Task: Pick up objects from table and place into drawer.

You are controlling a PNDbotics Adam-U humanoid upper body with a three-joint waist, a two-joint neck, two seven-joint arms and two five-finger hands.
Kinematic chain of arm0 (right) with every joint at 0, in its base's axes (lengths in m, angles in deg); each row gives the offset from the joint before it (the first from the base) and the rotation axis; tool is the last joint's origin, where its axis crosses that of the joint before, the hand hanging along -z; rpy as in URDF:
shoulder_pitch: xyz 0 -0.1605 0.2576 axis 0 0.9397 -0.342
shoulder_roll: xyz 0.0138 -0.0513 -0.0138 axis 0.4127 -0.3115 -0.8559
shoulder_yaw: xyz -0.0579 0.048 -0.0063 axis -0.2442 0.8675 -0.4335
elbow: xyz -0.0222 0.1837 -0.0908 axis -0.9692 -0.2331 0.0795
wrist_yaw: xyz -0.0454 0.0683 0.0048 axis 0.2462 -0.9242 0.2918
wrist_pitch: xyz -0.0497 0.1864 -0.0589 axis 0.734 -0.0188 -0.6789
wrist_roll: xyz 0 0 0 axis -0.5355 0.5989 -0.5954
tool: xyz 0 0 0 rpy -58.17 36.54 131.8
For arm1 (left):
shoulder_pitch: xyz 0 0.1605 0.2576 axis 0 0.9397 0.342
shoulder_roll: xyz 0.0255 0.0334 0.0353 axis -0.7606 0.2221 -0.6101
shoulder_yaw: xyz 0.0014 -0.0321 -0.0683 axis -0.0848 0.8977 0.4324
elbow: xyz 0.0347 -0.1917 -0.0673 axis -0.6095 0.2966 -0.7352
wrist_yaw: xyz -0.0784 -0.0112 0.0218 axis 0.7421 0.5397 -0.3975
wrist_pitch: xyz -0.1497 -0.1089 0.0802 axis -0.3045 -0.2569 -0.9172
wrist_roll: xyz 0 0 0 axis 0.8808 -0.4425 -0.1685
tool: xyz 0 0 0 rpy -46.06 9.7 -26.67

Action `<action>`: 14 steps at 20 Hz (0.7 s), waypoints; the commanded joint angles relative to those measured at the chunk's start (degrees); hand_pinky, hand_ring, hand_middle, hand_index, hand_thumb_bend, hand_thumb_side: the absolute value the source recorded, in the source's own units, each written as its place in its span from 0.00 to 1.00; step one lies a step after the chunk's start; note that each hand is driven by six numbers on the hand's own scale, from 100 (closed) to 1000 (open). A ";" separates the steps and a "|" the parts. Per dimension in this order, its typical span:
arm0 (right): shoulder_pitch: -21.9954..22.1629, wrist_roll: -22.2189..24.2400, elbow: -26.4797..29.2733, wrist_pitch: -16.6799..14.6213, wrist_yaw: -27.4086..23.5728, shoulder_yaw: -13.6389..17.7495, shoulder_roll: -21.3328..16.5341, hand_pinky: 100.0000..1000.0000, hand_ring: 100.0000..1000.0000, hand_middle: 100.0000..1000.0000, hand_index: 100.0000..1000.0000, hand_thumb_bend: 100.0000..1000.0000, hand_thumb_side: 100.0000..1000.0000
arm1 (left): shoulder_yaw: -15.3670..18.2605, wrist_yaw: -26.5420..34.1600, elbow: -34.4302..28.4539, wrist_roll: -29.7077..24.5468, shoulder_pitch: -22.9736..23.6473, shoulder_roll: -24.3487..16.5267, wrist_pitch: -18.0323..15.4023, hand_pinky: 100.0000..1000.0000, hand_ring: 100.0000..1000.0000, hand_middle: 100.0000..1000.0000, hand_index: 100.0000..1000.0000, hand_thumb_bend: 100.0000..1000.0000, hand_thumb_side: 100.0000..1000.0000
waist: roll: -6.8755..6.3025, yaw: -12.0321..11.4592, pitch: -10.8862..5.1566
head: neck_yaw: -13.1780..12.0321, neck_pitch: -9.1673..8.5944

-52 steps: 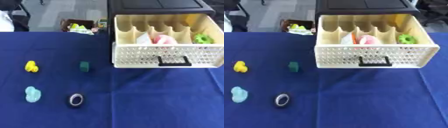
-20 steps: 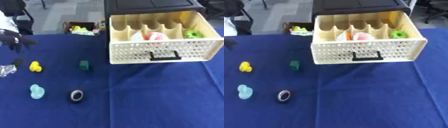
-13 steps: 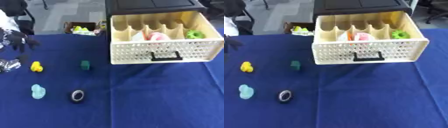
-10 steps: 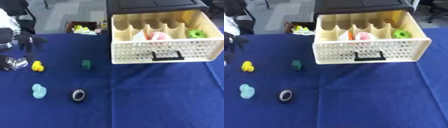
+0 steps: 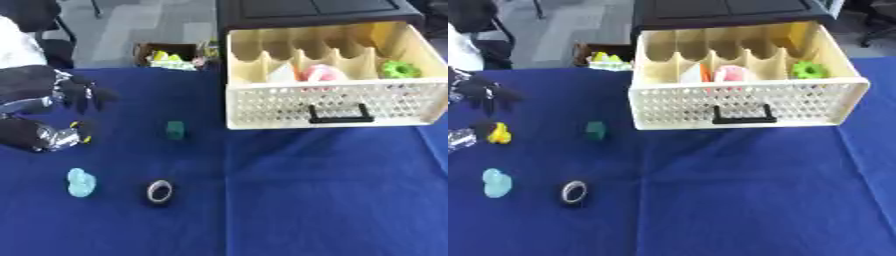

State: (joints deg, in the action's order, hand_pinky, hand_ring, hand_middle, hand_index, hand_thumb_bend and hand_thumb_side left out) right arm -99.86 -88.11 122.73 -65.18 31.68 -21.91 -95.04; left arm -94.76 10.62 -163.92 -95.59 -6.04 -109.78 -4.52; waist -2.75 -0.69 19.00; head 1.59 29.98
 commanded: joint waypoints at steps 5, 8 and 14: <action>-0.30 0.31 0.61 0.39 -0.91 0.83 -0.81 0.69 0.53 0.39 0.70 0.00 0.93 | -2.63 -1.45 -1.44 -3.37 -2.03 -1.38 -5.53 0.32 0.42 0.51 0.98 0.05 1.00 | 0.06 0.16 -0.70 | -0.43 -1.40; -0.25 0.43 0.61 0.46 -1.03 0.84 -0.80 0.69 0.53 0.39 0.70 0.00 0.94 | -4.21 -1.33 -1.40 -1.01 -2.43 -1.27 -4.17 0.30 0.42 0.51 0.95 0.00 1.00 | 0.07 0.21 -0.54 | -0.58 -1.64; -0.09 0.73 0.61 0.75 -1.28 0.84 -0.58 0.70 0.53 0.38 0.70 0.00 0.94 | -7.08 -2.75 -1.02 -1.22 -3.43 -0.76 -3.15 0.43 0.52 0.65 0.95 0.13 1.00 | 0.08 0.28 -0.21 | -0.92 -1.59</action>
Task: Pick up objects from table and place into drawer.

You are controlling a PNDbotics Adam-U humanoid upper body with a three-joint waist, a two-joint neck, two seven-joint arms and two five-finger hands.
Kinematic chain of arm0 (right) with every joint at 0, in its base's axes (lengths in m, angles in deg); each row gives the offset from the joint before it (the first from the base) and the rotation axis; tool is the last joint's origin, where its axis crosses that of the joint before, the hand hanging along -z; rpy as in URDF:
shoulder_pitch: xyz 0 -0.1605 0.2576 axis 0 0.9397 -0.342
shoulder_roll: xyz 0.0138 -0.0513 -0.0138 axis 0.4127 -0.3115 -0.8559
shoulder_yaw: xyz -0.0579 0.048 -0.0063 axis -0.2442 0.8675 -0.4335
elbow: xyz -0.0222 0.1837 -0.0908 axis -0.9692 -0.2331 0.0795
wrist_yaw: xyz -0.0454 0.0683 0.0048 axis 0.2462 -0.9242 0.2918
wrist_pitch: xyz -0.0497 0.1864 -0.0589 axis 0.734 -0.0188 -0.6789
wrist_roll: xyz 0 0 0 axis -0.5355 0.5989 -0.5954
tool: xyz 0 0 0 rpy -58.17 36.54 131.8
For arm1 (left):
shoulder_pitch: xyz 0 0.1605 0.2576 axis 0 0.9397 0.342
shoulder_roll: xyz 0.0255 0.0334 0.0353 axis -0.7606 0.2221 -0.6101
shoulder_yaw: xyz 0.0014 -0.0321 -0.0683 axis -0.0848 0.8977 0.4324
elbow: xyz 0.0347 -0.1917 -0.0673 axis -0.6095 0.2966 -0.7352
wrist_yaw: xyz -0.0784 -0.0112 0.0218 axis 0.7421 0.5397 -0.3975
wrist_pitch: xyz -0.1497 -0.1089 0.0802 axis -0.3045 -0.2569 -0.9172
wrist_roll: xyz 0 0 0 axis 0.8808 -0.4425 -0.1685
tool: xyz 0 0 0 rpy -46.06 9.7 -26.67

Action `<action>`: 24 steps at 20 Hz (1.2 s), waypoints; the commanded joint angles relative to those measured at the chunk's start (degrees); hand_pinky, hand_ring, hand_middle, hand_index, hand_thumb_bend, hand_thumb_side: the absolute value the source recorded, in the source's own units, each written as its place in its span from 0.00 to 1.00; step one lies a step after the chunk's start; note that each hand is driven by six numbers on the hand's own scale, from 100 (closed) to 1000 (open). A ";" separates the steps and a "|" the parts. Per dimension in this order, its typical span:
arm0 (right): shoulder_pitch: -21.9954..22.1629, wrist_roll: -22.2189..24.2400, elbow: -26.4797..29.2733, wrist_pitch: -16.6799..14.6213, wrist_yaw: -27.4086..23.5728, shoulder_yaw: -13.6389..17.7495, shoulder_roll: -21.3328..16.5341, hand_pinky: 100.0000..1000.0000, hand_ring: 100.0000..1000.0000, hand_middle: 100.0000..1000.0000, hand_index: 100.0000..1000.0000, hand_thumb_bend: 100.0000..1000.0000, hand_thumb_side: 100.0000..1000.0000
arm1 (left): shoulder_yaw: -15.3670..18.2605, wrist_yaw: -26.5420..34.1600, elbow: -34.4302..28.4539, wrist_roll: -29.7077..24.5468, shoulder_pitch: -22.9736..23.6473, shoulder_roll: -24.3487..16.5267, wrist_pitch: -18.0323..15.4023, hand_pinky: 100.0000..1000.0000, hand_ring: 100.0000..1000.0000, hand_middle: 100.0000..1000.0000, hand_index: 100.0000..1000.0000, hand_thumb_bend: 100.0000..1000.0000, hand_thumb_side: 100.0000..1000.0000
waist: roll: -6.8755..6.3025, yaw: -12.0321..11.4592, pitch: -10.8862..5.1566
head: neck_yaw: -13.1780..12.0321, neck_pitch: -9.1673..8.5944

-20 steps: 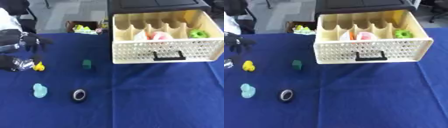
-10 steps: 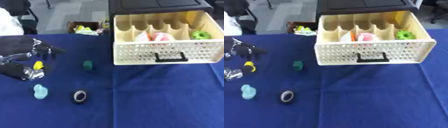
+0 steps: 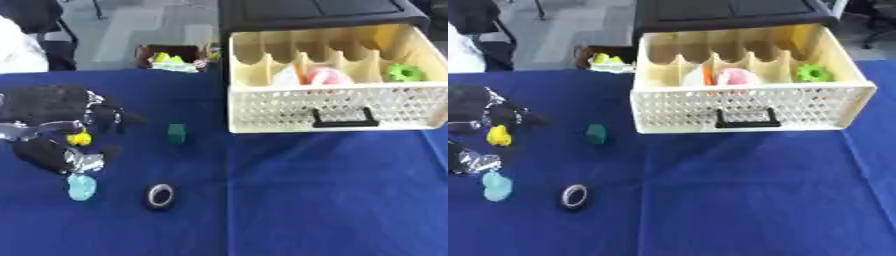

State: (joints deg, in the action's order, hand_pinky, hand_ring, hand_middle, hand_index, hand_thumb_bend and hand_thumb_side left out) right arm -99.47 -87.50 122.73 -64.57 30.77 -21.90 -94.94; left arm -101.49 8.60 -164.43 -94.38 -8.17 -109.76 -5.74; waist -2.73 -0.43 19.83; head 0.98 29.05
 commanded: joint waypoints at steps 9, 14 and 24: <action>-0.14 0.67 0.61 0.39 -1.11 0.96 -0.26 0.70 0.53 0.37 0.68 0.00 0.96 | -2.62 -1.08 -0.20 -6.50 -1.95 0.54 -3.78 0.46 0.55 0.62 0.93 0.20 1.00 | 0.11 0.04 -0.85 | -0.63 -0.32; 0.17 0.84 0.61 0.73 -1.41 1.11 0.00 0.71 0.52 0.36 0.67 0.00 0.96 | -3.81 -1.06 1.06 -8.97 -2.39 1.40 -3.62 0.46 0.56 0.67 1.00 0.21 1.00 | 0.13 0.12 -0.82 | -0.81 -0.22; 0.56 0.91 0.61 1.14 -1.60 1.42 0.72 0.71 0.52 0.36 0.67 0.00 0.97 | -4.67 -1.09 2.78 -10.47 -2.15 4.01 -0.37 0.45 0.59 0.73 1.00 0.18 1.00 | 0.40 -0.19 -1.06 | -1.62 0.76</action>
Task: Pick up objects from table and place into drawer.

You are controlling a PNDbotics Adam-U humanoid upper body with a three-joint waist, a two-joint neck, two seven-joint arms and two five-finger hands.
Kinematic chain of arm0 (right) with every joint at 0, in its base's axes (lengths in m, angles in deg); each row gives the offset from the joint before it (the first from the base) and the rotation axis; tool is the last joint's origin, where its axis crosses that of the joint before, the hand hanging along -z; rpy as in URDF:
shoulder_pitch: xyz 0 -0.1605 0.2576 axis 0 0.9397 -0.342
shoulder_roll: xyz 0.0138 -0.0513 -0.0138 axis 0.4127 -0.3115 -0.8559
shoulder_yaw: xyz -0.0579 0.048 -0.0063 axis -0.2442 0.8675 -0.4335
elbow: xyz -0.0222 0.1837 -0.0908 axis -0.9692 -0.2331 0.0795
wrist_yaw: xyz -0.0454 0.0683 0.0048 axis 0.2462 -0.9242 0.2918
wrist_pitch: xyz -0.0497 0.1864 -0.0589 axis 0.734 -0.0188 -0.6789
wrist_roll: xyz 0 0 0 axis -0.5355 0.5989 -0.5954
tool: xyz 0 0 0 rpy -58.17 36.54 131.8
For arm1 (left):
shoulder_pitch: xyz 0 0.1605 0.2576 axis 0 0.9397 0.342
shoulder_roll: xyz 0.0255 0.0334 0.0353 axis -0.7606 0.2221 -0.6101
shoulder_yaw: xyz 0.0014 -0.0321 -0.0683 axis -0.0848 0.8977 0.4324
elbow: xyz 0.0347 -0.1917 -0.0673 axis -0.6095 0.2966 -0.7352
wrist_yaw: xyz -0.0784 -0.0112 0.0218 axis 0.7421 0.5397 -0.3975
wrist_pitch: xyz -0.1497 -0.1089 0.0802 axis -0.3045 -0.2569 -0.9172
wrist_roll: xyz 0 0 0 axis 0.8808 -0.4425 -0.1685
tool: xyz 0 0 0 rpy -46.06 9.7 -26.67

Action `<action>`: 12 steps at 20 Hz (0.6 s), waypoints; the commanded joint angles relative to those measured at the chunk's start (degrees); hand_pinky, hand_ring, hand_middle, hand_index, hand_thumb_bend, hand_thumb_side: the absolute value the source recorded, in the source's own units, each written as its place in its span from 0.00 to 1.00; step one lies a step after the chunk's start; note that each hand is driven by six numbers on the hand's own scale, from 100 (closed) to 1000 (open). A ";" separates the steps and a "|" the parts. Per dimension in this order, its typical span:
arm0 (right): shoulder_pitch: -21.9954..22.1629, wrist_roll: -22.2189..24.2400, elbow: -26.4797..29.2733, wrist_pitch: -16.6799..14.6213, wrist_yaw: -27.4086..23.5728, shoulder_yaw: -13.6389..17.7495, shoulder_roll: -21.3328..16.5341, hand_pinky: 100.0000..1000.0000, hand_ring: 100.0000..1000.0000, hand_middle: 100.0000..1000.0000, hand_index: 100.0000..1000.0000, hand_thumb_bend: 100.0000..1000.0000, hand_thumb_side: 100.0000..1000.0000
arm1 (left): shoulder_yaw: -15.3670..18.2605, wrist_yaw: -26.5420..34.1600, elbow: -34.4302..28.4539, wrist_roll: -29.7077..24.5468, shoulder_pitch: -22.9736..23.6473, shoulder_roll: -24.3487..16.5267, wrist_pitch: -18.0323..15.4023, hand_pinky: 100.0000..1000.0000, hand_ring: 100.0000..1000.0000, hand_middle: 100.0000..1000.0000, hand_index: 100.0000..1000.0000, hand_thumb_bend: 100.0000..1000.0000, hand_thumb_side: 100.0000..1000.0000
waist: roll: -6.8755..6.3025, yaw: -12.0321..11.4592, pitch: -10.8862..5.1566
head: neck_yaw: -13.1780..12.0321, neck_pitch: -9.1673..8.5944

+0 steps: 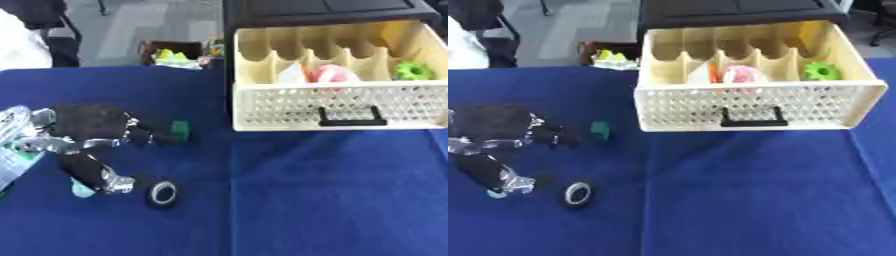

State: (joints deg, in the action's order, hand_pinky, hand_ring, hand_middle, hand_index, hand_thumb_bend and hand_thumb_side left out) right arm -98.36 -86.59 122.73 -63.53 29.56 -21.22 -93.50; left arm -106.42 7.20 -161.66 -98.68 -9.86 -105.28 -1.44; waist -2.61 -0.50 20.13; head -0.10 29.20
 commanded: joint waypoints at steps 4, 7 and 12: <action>-0.51 0.03 0.62 0.24 -0.46 0.87 -0.18 0.71 0.52 0.36 0.66 0.00 0.97 | -0.14 0.04 0.36 -7.34 0.17 0.53 -3.28 0.45 0.58 0.71 0.99 0.20 1.00 | 0.42 -0.14 -1.46 | -1.14 0.67; -0.47 0.07 0.62 0.31 -0.58 0.93 0.11 0.71 0.52 0.35 0.66 0.00 0.97 | -0.46 -0.65 0.46 -8.19 0.64 1.00 -3.08 0.44 0.57 0.70 1.00 0.19 1.00 | 0.49 -0.17 -1.46 | -1.29 0.52; -0.38 0.18 0.62 0.43 -0.78 1.00 0.33 0.71 0.52 0.35 0.66 0.00 0.98 | -0.69 -1.55 0.86 -9.41 1.15 1.42 -3.94 0.44 0.58 0.71 1.00 0.15 1.00 | 0.55 -0.14 -1.40 | -1.19 0.25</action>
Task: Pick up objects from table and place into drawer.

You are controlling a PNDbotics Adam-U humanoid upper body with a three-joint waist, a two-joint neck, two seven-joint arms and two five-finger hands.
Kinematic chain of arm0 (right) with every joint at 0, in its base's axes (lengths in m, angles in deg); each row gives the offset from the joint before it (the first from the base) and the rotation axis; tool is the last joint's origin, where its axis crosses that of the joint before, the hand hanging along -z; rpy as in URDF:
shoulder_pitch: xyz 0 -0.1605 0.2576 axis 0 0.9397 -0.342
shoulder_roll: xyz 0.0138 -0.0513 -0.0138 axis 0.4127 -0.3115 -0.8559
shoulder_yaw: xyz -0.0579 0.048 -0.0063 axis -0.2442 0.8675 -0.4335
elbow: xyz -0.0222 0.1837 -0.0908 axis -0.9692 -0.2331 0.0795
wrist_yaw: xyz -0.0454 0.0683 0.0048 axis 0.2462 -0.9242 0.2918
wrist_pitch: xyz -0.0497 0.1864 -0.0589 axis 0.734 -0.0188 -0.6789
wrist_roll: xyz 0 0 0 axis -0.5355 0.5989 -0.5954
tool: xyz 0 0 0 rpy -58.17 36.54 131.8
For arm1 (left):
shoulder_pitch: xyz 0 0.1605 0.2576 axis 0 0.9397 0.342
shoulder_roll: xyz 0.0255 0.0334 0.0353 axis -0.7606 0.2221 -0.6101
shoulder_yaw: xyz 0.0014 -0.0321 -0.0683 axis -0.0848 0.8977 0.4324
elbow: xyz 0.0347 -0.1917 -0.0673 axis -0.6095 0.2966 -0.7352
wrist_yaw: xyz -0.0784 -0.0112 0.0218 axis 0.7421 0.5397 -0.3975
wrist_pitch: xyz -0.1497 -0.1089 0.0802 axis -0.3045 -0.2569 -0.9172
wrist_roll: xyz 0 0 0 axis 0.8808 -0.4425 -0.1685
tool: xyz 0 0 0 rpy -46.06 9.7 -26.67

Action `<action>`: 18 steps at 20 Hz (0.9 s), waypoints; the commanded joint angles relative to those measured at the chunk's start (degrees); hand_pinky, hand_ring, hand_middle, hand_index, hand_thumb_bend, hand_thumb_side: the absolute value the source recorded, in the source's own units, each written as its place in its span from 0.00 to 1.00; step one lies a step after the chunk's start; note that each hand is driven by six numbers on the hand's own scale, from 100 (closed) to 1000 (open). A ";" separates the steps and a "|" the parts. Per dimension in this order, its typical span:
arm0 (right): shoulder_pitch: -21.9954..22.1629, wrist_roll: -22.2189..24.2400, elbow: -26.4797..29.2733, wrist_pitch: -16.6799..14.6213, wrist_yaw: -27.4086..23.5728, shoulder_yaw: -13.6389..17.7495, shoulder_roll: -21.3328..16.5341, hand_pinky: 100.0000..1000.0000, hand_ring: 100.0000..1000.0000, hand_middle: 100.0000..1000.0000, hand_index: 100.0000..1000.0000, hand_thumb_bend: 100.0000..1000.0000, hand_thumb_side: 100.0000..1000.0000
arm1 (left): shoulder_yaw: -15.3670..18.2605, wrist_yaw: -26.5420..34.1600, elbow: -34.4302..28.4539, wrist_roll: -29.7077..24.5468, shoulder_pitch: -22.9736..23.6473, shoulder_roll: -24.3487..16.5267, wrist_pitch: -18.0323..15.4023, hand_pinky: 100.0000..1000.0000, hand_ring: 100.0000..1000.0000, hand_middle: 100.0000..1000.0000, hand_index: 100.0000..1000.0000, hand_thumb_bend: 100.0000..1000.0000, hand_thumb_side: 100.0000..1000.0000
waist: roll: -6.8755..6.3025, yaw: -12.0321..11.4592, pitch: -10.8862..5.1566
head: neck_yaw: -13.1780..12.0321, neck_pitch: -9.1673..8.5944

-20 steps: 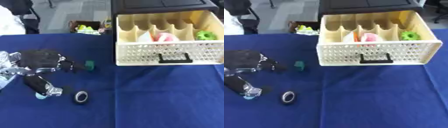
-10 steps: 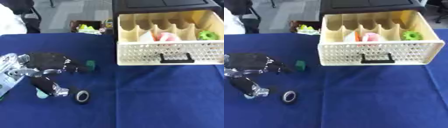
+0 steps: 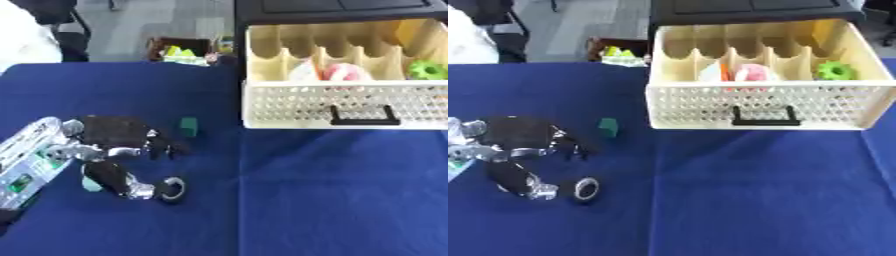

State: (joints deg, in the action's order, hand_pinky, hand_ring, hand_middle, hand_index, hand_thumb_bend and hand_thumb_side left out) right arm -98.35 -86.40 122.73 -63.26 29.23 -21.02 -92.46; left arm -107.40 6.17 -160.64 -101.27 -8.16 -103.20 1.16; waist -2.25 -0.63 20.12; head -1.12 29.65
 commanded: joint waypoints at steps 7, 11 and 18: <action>-0.20 0.26 0.62 0.44 -0.80 0.82 -0.44 0.71 0.52 0.35 0.65 0.00 0.99 | -0.41 -3.80 0.53 -6.61 -0.67 -0.21 -7.42 0.44 0.59 0.71 1.00 0.00 0.71 | 0.15 0.04 -1.24 | -0.17 -0.21; -0.06 0.42 0.62 0.59 -0.98 0.80 -0.37 0.72 0.51 0.34 0.65 0.00 1.00 | -0.71 -6.92 0.66 -4.57 -1.06 -0.38 -8.56 0.46 0.61 0.74 1.00 0.08 0.78 | 0.18 -0.04 -1.22 | -0.25 -0.37; 0.02 0.70 0.62 0.86 -1.31 0.76 0.00 0.72 0.51 0.34 0.64 0.00 1.00 | -1.56 -11.07 2.11 -2.82 -1.18 -0.18 -11.07 0.48 0.63 0.74 1.00 0.29 1.00 | 0.08 -0.04 -1.22 | -0.33 -0.53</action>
State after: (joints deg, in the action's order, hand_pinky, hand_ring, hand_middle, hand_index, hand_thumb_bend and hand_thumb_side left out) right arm -97.85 -85.71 122.73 -62.55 28.58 -20.87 -91.72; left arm -109.26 -4.20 -158.40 -97.59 -8.38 -102.69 -2.53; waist -2.30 -0.66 20.12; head -1.33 29.61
